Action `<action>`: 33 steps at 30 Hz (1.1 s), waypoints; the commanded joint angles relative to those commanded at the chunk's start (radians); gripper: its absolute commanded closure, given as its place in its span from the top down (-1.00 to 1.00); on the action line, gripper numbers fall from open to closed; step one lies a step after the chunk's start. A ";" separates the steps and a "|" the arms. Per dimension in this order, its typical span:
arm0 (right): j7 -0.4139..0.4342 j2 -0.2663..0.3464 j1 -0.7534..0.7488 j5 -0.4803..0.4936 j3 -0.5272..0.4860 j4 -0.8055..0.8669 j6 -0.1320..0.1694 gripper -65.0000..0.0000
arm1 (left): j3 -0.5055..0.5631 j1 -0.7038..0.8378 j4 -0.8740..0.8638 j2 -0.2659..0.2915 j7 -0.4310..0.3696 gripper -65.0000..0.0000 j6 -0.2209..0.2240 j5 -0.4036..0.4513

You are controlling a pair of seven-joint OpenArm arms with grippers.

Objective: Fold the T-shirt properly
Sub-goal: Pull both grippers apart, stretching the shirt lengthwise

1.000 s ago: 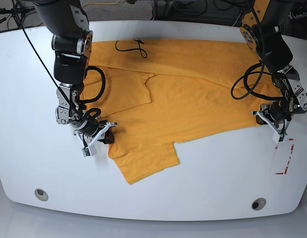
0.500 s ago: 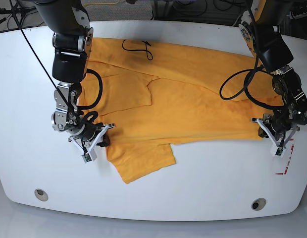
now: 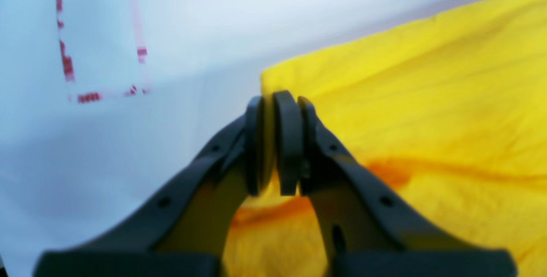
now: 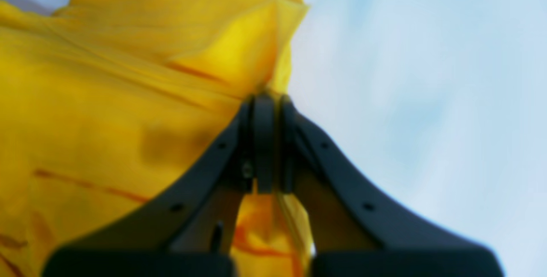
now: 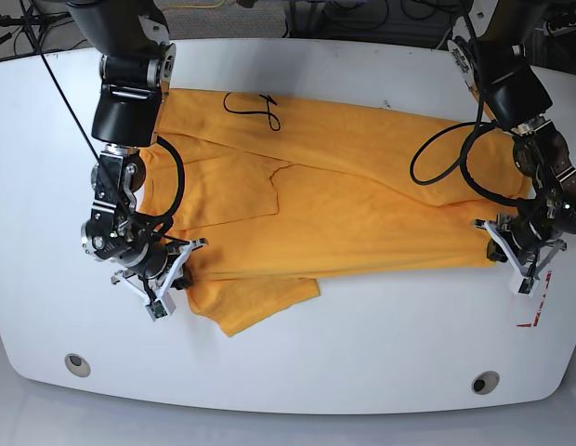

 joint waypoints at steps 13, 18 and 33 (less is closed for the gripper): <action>-0.152 0.000 -0.193 0.009 0.002 0.333 0.002 -0.94 | -0.002 0.041 0.008 -0.003 -0.006 -0.85 0.000 0.002; -0.176 -0.003 -0.281 0.009 0.003 0.445 0.003 -0.94 | -0.002 0.066 0.008 -0.005 -0.006 -0.85 0.000 0.002; -0.204 -0.043 -0.520 0.011 0.028 0.631 0.006 -0.94 | -0.002 0.120 0.008 -0.031 -0.003 -0.85 0.000 0.003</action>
